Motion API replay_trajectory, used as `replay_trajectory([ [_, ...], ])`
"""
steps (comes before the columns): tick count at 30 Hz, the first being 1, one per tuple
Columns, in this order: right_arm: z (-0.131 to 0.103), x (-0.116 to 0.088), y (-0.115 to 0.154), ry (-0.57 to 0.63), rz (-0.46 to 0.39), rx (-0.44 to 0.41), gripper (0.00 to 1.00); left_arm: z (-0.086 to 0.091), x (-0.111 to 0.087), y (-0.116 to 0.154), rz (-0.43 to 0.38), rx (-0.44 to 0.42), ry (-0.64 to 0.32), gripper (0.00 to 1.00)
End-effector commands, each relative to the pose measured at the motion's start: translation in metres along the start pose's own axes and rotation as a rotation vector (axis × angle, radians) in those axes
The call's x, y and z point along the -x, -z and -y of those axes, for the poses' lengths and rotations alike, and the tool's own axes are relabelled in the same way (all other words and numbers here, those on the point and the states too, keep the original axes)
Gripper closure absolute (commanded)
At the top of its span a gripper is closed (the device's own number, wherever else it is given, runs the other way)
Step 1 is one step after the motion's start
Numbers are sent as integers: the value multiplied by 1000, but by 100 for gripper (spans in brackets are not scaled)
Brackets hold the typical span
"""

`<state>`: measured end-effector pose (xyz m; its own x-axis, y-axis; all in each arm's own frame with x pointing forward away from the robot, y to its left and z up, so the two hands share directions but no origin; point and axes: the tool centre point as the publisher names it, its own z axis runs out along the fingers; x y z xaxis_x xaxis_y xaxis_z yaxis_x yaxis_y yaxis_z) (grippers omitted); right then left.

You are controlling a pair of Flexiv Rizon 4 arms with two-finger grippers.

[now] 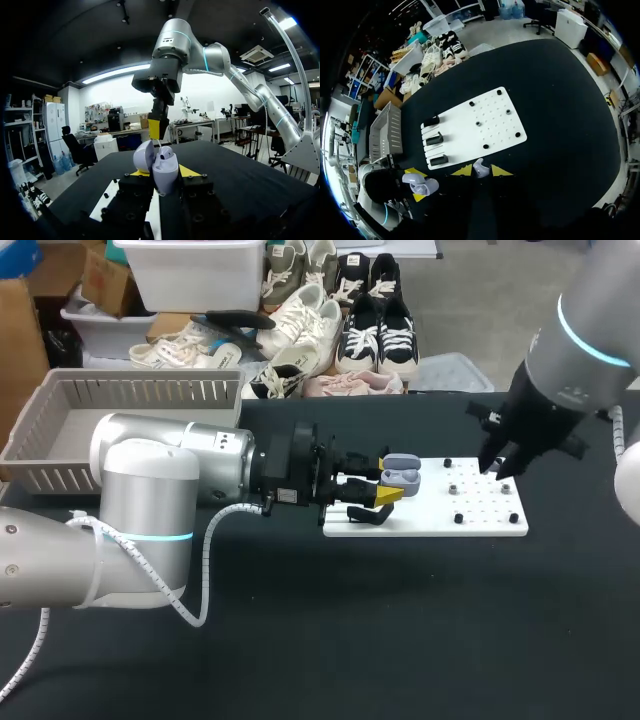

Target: Pick up each earbud case from the left stands, insert the matching earbuds, close the lid, and place the case in the box.

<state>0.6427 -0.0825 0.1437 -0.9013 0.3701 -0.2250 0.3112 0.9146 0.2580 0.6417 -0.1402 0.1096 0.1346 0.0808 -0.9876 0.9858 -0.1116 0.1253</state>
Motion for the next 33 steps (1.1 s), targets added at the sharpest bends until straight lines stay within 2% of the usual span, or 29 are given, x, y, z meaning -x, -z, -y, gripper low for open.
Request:
replay_trajectory([
  [1,-10,-8,28,33,-7,-16,100,1,0,0,2,3,-2,100],
  [10,-41,-26,56,179,-37,-33,100,1,0,0,2,3,-2,100],
  [25,-88,-53,54,451,-164,-18,100,1,0,0,2,3,-2,100],
  [33,-105,-59,50,544,-202,-29,100,1,0,0,2,3,-2,100],
])
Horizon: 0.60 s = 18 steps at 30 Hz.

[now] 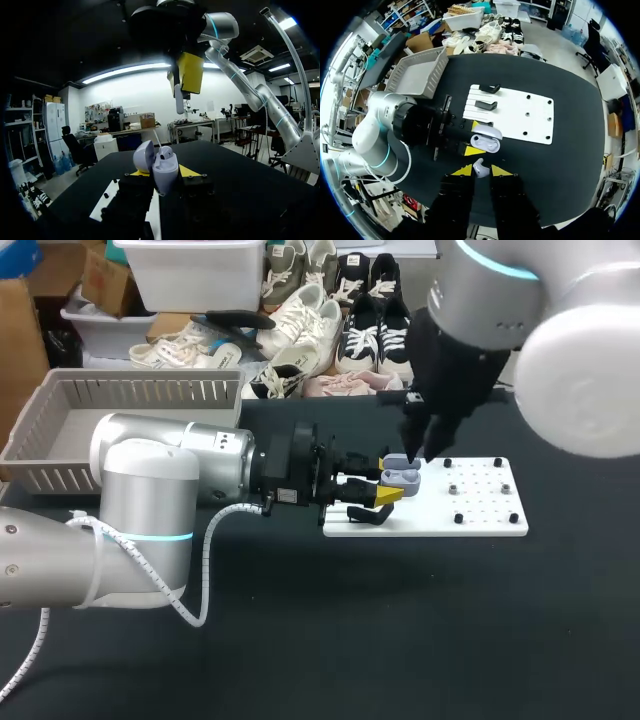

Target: Pick up each earbud case from the left stands, insert the matching earbuds, close the lid, and place the case in the box.

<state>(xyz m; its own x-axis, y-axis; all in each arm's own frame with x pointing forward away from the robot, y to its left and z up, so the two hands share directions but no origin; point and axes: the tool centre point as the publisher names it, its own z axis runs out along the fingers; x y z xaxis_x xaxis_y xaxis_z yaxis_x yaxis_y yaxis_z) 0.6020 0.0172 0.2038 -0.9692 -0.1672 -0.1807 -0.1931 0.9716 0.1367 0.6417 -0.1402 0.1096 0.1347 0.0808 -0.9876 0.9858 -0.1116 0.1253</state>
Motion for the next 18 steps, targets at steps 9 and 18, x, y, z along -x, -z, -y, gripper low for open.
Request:
replay_trajectory([
  [9,-18,10,-13,42,-65,-35,100,1,0,0,2,3,-2,100],
  [18,-12,11,-18,10,-61,-54,100,1,0,0,2,3,-2,100],
])
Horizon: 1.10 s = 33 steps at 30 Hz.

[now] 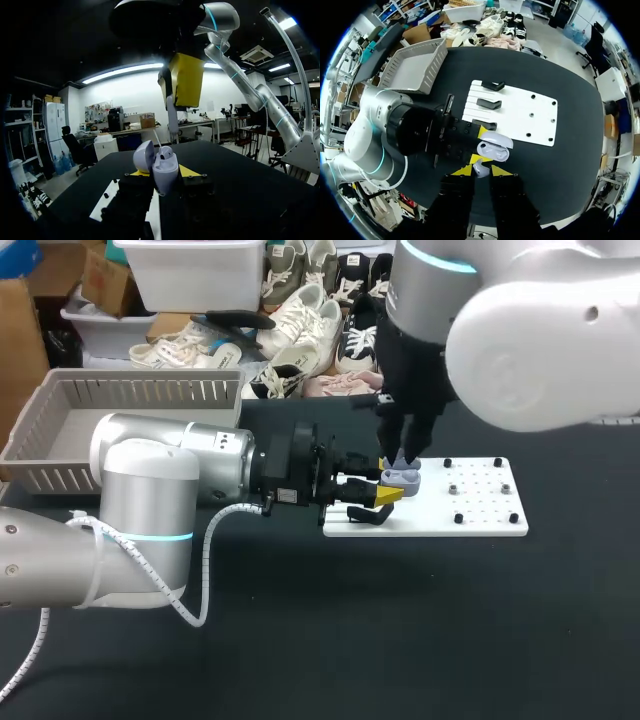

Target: Pick up each earbud case from the left stands, insert the matching earbuds, close the lid, and place the case in the box.

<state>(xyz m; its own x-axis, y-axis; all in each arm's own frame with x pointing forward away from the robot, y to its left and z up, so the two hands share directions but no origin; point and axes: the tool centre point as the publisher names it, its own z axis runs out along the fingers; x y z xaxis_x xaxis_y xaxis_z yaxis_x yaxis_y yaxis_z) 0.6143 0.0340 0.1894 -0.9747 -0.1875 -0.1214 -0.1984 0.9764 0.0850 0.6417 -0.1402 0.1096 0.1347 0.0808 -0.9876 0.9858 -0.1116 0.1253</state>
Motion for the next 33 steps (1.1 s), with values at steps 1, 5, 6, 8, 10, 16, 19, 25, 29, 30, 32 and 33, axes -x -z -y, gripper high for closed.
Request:
replay_trajectory([
  [1,0,-1,1,-3,0,-3,100,1,0,0,2,3,-2,100],
  [5,0,-1,1,-3,0,-3,100,1,0,0,2,3,-2,100],
  [6,0,-1,1,-3,0,-3,100,1,0,0,2,3,-2,100],
  [8,0,-1,1,-3,0,-3,100,1,0,0,2,3,-2,100],
  [10,2,0,-1,-14,5,9,100,1,0,0,2,3,-2,100],
  [16,8,2,-8,-54,48,31,100,1,0,0,2,3,-2,100],
  [19,9,3,-12,-57,49,33,100,1,0,0,2,3,-2,100],
  [25,5,4,-15,-45,56,29,100,1,0,0,2,3,-2,100],
  [29,2,4,-16,-33,55,24,100,1,0,0,2,3,-2,100],
  [30,1,4,-16,-30,53,22,100,1,0,0,2,3,-2,100],
  [32,0,4,-17,-27,51,20,100,1,0,0,2,3,-2,100],
  [33,0,4,-17,-25,50,20,100,1,0,0,2,3,-2,100],
])
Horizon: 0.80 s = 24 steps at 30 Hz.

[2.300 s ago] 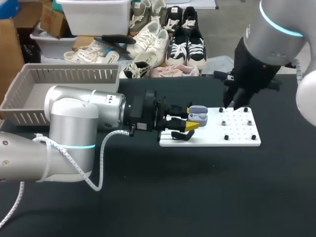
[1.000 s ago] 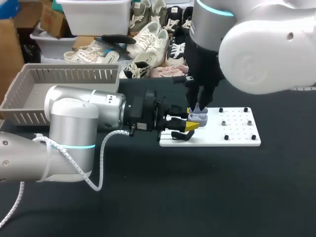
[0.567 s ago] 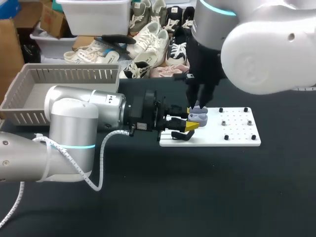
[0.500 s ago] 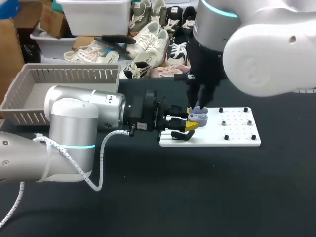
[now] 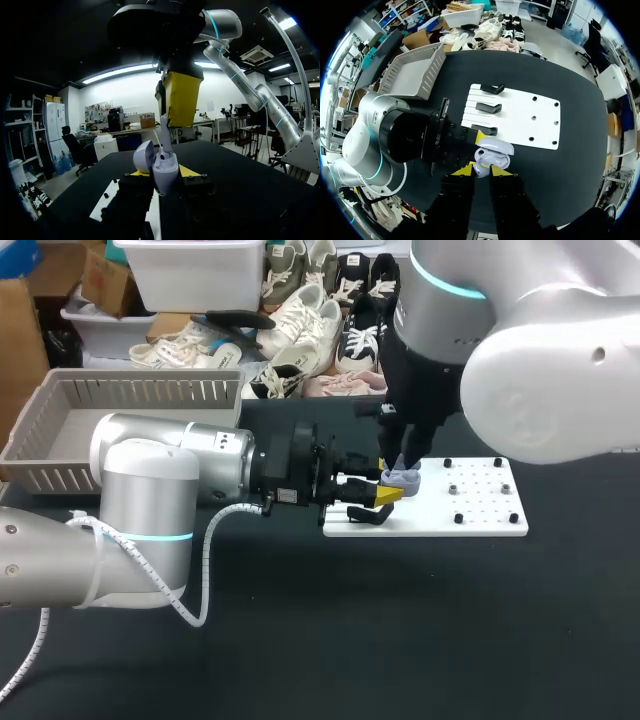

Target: Pick up each earbud case from the left stands, insert the matching earbuds, close the lid, and place the case in the box.

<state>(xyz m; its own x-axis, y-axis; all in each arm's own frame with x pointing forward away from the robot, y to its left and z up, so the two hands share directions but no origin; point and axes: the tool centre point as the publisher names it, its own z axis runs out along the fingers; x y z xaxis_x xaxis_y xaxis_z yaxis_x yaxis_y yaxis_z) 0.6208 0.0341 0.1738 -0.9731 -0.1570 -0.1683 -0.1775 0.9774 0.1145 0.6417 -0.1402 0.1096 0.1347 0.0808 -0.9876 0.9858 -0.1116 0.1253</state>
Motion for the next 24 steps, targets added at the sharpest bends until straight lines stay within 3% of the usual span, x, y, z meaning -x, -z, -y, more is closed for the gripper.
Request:
replay_trajectory([
  [1,-3,0,-2,2,0,-6,100,1,0,0,2,3,-1,100],
  [24,-4,2,-9,1,3,-1,100,1,0,0,2,3,-1,100],
])
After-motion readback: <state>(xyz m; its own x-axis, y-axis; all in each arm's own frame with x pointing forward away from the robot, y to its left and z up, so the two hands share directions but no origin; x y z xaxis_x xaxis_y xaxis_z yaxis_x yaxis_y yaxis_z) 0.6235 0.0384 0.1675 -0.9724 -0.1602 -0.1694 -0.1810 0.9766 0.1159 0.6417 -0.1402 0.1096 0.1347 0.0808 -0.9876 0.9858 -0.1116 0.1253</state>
